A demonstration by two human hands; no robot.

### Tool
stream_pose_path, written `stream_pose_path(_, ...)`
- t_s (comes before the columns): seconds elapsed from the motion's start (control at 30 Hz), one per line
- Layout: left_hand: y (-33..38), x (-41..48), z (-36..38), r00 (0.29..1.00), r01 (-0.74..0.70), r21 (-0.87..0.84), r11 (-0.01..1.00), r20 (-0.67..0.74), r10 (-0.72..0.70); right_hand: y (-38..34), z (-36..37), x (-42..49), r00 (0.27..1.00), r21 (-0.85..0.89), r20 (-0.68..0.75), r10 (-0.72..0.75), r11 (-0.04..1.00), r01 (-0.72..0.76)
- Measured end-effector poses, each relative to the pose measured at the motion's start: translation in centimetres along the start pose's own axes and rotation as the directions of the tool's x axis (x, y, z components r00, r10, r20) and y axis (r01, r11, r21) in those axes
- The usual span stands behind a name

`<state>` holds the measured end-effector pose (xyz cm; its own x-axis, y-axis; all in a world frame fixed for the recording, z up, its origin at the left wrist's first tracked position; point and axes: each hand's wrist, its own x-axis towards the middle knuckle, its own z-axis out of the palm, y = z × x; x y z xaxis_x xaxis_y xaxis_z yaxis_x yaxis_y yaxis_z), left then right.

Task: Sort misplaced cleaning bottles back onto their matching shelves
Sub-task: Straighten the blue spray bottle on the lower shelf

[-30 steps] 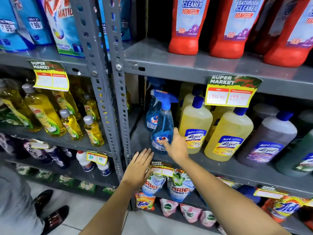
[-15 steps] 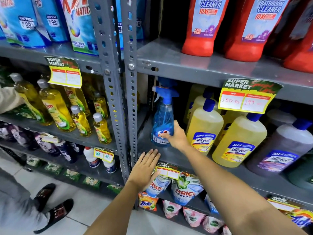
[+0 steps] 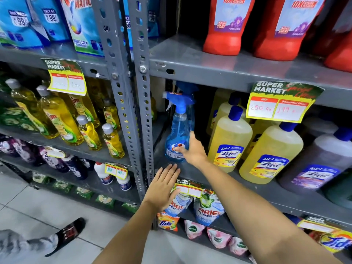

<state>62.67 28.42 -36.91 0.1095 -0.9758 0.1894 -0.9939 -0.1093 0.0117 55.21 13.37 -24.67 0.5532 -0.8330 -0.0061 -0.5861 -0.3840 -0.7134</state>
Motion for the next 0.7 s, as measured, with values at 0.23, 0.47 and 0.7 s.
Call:
stream_pose_path(0.23, 0.08, 0.06, 0.01, 1.0, -0.001, 0.005, 1.0, -0.011, 0.001, 0.13, -0.31, -0.36, 1.0, 0.034, 0.012, -0.015, 0.999, 0.015)
stream_pose_path(0.47, 0.08, 0.0, -0.23, 1.0, 0.0, 0.004, 1.0, 0.009, 0.0, 0.06, -0.39, -0.7, 1.0, 0.057, -0.008, -0.016, 0.998, 0.016)
stream_pose_path(0.7, 0.19, -0.02, -0.55, 0.999, 0.001, 0.021, 1.0, 0.036, -0.002, -0.04, -0.26, -0.84, 1.0, 0.039, -0.007, -0.004, 0.999, 0.004)
